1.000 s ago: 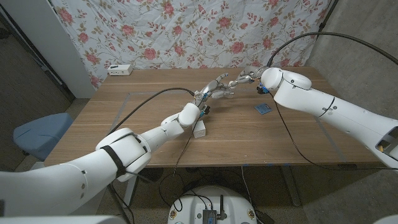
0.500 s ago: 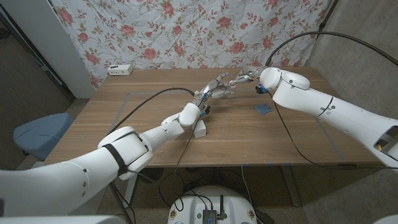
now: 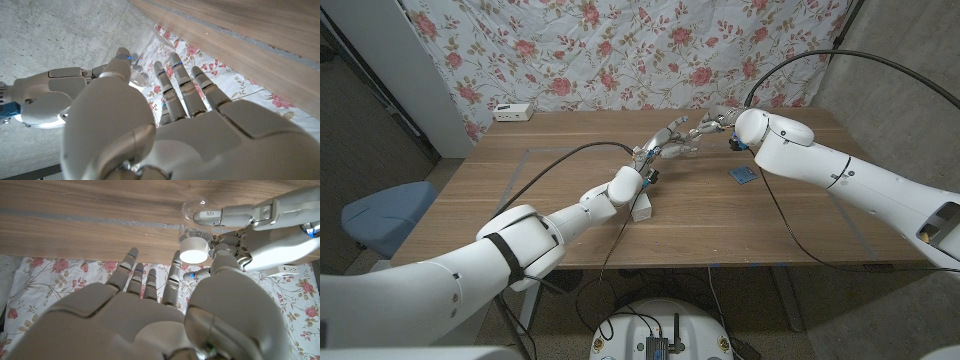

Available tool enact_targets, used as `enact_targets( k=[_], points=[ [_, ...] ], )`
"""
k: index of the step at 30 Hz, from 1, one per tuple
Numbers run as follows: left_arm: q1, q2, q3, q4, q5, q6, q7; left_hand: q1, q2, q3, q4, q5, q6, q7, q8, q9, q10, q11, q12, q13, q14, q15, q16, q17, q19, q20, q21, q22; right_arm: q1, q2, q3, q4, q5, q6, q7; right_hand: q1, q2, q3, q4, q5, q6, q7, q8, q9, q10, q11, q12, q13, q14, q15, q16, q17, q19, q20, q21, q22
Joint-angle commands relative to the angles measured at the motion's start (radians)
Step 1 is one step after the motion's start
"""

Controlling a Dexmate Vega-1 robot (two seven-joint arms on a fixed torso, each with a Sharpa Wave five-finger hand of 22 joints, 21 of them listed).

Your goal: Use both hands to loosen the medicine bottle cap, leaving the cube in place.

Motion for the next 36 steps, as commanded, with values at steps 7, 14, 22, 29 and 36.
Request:
enact_targets(
  k=[7,14,22,29,36],
  points=[
    [0.020,0.015,-0.006,-0.045,0.013,0.015,0.013,0.003,0.010,0.008,0.009,0.000,0.009,0.002,0.003,0.001,0.017,-0.007,0.005,0.002,0.023,-0.099,0.008,0.002,0.004,-0.004,0.000,0.002,-0.013,-0.003,0.003,-0.016,-0.011,-0.014,-0.008,0.018,0.006,0.007,-0.013,0.006,0.028,-0.004,0.013,0.000,0.015,-0.002,0.006,0.003,0.011,0.001,0.003,0.000,0.010,-0.001,0.006,0.005],
    [0.030,0.022,-0.011,-0.068,0.016,0.023,0.014,0.001,0.010,0.008,0.009,0.000,0.014,0.000,0.004,0.001,0.021,-0.009,0.006,0.002,0.028,-0.095,0.008,0.002,0.009,-0.008,0.002,0.001,-0.021,-0.008,0.009,-0.028,-0.010,-0.020,-0.014,0.021,0.009,0.009,-0.015,0.006,0.033,-0.008,0.015,0.000,0.017,-0.003,0.006,0.003,0.012,-0.001,0.004,0.000,0.011,-0.001,0.006,0.005],
    [0.041,0.031,-0.017,-0.094,0.023,0.035,0.018,0.003,0.010,0.011,0.007,0.000,0.017,0.000,0.004,0.001,0.024,-0.009,0.006,0.001,0.031,-0.098,0.007,0.001,0.009,-0.009,0.002,0.001,-0.027,-0.009,0.012,-0.030,-0.013,-0.018,-0.027,0.029,0.015,0.013,-0.019,0.007,0.047,-0.015,0.021,0.000,0.024,-0.004,0.007,0.003,0.014,-0.002,0.004,0.000,0.014,0.000,0.006,0.005],
    [0.042,0.030,-0.020,-0.096,0.025,0.037,0.017,0.004,0.009,0.013,0.005,0.000,0.019,0.000,0.003,0.001,0.025,-0.010,0.005,0.001,0.033,-0.101,0.006,0.001,0.009,-0.012,0.001,0.001,-0.028,-0.005,0.012,-0.024,-0.015,-0.018,-0.033,0.041,0.023,0.019,-0.024,0.009,0.070,-0.026,0.032,0.001,0.033,-0.009,0.009,0.002,0.018,-0.004,0.005,0.000,0.017,-0.002,0.007,0.005],
    [0.036,0.025,-0.019,-0.083,0.025,0.030,0.015,0.003,0.008,0.014,0.005,0.000,0.020,0.000,0.003,0.001,0.026,-0.008,0.004,0.001,0.034,-0.102,0.005,0.001,0.008,-0.012,0.001,0.001,-0.027,-0.003,0.009,-0.022,-0.017,-0.018,-0.032,0.045,0.025,0.020,-0.027,0.009,0.076,-0.031,0.036,0.003,0.038,-0.009,0.010,0.002,0.021,-0.006,0.006,0.001,0.019,-0.004,0.007,0.005]
  ],
)
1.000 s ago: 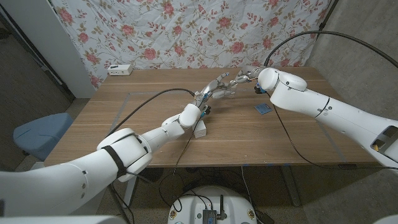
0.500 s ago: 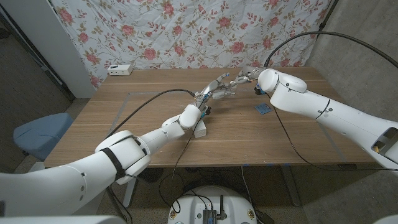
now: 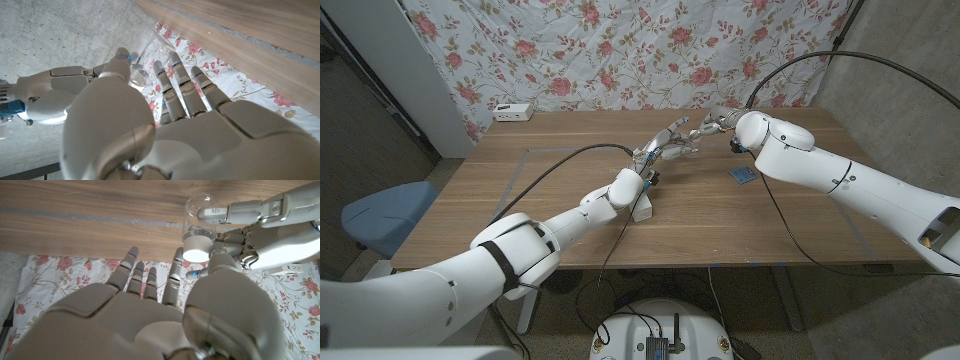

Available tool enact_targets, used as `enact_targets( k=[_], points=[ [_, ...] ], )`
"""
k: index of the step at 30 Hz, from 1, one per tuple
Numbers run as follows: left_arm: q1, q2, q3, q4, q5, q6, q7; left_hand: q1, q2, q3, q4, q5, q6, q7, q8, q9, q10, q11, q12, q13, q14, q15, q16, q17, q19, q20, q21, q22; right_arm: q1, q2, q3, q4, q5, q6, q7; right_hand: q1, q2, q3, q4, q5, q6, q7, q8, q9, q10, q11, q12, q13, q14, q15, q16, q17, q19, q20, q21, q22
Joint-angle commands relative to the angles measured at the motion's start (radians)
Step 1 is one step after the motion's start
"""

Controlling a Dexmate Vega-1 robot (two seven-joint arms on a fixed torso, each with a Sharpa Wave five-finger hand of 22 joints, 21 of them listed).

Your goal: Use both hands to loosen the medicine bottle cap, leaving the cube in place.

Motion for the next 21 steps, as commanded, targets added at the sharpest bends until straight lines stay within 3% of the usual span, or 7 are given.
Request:
enact_targets(
  k=[1,21],
  points=[
    [-0.003,-0.003,-0.002,0.006,0.003,-0.004,-0.002,0.004,0.008,0.010,0.001,0.001,0.010,0.003,0.003,0.001,0.012,-0.004,0.004,0.005,0.014,-0.096,0.000,0.000,0.002,-0.007,0.001,0.003,-0.001,0.004,-0.002,0.003,-0.006,-0.002,-0.005,0.006,0.001,0.003,-0.005,0.004,0.014,-0.003,0.012,0.003,0.009,0.001,0.010,0.002,0.007,0.001,0.006,0.000,0.009,-0.004,0.007,0.005],
    [0.007,0.005,-0.006,-0.019,0.005,0.008,-0.005,0.002,0.005,0.012,0.000,0.001,0.016,-0.003,0.003,0.001,0.015,-0.004,0.003,0.005,0.015,-0.097,-0.002,0.000,0.003,-0.011,0.001,0.003,-0.014,0.003,0.008,0.002,0.000,0.008,-0.015,0.024,0.022,0.013,-0.009,0.005,0.039,-0.022,0.026,0.003,0.020,-0.010,0.009,0.002,0.017,-0.012,0.010,0.003,0.012,-0.004,0.005,0.005]
  ],
)
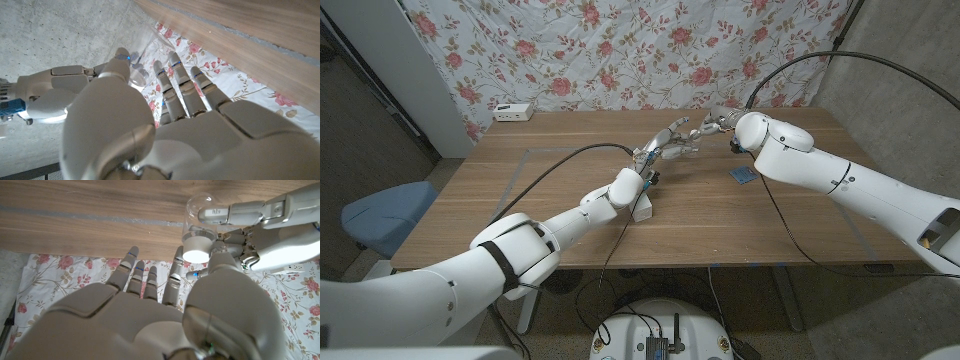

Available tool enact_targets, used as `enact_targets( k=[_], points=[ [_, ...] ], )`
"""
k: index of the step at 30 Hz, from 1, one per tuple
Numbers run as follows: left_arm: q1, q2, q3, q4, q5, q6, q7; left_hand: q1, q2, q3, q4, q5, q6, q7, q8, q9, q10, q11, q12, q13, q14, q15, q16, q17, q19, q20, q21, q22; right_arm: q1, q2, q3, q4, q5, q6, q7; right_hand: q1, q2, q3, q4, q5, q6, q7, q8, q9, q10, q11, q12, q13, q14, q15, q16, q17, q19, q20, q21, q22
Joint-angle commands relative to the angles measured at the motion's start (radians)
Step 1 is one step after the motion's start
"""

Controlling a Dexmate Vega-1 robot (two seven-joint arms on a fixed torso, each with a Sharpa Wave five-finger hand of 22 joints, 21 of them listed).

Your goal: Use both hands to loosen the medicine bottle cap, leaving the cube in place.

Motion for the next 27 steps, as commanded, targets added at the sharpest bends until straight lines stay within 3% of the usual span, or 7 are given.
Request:
enact_targets(
  k=[1,27],
  points=[
    [0.009,0.005,-0.003,-0.017,0.002,0.009,-0.002,0.004,0.008,0.012,0.001,0.001,0.011,0.002,0.003,0.001,0.016,-0.004,0.006,0.005,0.009,-0.094,-0.001,0.000,0.003,-0.004,0.001,0.003,-0.012,-0.003,0.011,-0.001,0.008,0.012,-0.005,0.012,0.011,0.012,-0.006,0.005,0.009,-0.004,0.005,0.003,0.010,-0.001,0.009,0.002,0.009,-0.004,0.006,0.003,0.006,0.001,0.005,0.005],
    [0.032,0.020,-0.011,-0.071,0.009,0.035,-0.002,0.000,0.007,0.016,0.002,0.001,0.016,-0.003,0.003,0.001,0.017,-0.003,0.004,0.005,0.010,-0.092,-0.002,0.000,0.001,-0.006,0.001,0.003,-0.057,-0.016,0.054,-0.026,0.039,0.024,-0.040,0.074,0.044,0.043,-0.026,0.002,0.032,-0.033,0.018,0.000,0.027,-0.017,0.009,0.002,0.022,-0.022,0.009,0.004,0.010,-0.004,0.004,0.005]
  ],
)
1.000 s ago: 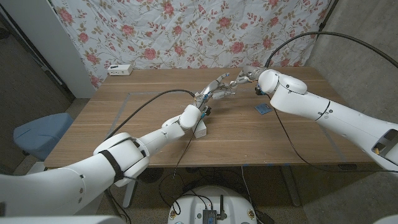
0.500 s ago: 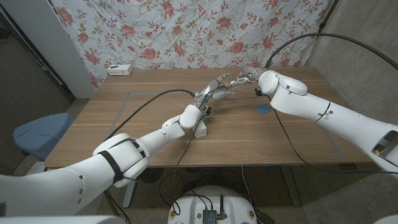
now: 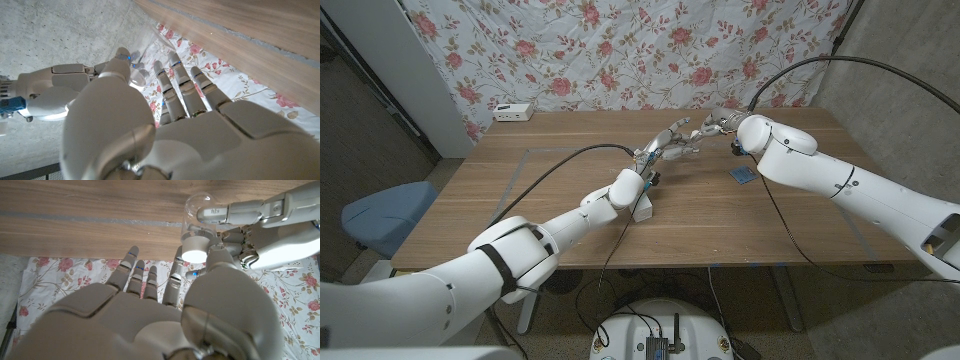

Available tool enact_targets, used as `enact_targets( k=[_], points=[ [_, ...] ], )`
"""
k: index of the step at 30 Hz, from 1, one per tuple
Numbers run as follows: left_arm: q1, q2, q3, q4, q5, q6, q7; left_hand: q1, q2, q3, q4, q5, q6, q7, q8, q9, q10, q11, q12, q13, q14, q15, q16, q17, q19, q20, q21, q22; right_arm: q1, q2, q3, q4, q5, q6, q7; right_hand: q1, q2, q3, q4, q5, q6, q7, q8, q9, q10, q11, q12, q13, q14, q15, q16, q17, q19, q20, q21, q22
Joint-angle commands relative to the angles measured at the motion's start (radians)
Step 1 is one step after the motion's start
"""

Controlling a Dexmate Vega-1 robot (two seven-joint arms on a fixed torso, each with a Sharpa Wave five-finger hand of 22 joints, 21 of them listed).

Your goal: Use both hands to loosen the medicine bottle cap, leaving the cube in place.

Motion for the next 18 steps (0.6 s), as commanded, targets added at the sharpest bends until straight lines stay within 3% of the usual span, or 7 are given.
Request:
enact_targets(
  k=[1,18],
  points=[
    [0.015,0.010,-0.005,-0.031,0.004,0.014,0.000,-0.002,0.006,0.008,0.001,0.004,0.012,0.003,0.003,0.001,0.019,-0.004,0.005,0.006,0.009,-0.095,-0.002,0.000,0.001,-0.007,0.001,0.003,-0.024,-0.008,0.027,-0.015,0.025,0.010,-0.014,0.019,0.012,0.013,-0.003,0.004,0.013,-0.014,0.006,0.002,0.009,0.001,0.009,0.002,0.004,-0.005,0.009,0.001,0.008,-0.002,0.004,0.005],
    [0.013,0.005,-0.006,-0.018,0.006,0.005,0.000,-0.005,0.007,0.012,0.002,0.003,0.018,-0.004,0.003,0.001,0.021,-0.005,0.004,0.006,0.011,-0.095,-0.002,0.000,-0.001,-0.008,0.000,0.003,-0.049,-0.021,0.074,-0.014,0.093,0.063,-0.016,0.072,0.046,0.043,-0.007,-0.003,-0.011,-0.040,-0.005,-0.003,0.001,-0.016,0.001,0.002,-0.005,-0.014,0.005,0.003,0.002,-0.008,0.001,0.005]
  ],
)
